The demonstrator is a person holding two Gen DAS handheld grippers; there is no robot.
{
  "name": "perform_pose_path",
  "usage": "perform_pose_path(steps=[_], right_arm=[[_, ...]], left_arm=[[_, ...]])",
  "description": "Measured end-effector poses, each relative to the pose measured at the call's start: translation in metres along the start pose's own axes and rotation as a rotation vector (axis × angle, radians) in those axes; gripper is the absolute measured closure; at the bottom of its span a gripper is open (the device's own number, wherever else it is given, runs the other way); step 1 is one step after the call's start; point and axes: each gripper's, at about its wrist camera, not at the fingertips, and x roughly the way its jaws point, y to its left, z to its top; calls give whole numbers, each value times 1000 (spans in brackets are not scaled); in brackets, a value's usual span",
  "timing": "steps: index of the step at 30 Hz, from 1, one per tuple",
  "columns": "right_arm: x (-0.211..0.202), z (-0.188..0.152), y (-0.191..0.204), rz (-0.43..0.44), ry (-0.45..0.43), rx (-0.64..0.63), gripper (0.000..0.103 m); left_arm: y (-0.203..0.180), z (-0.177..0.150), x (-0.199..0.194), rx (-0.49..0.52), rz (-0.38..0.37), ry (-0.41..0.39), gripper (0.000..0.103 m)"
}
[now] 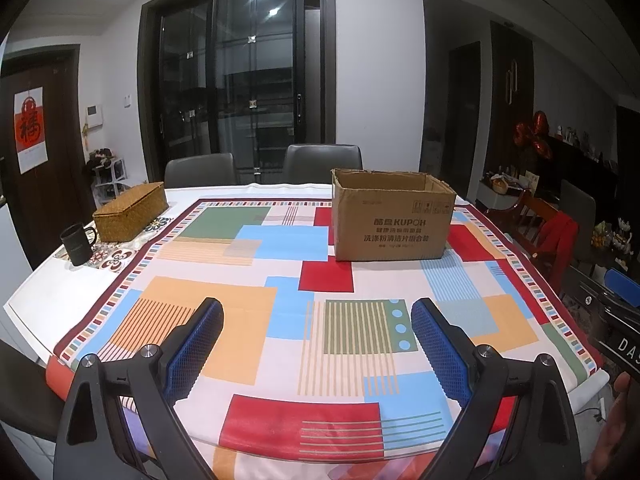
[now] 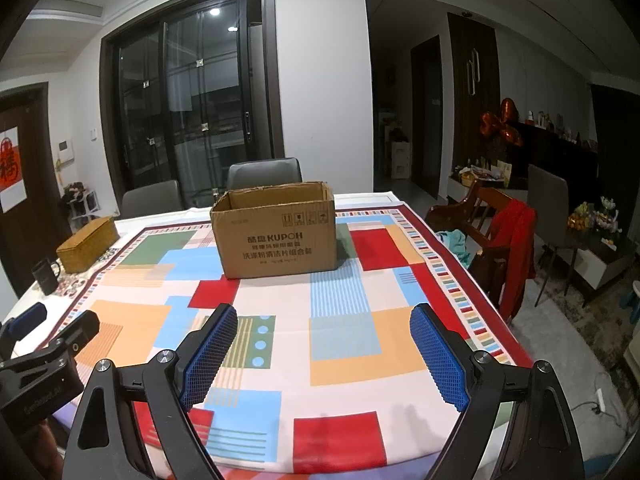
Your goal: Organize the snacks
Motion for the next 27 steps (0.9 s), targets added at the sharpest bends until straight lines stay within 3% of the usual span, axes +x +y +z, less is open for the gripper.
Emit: perform_pose_path(steps=[27], right_arm=[[1, -1, 0, 8, 3, 4, 14]], left_arm=[[-2, 1, 0, 1, -1, -5, 5]])
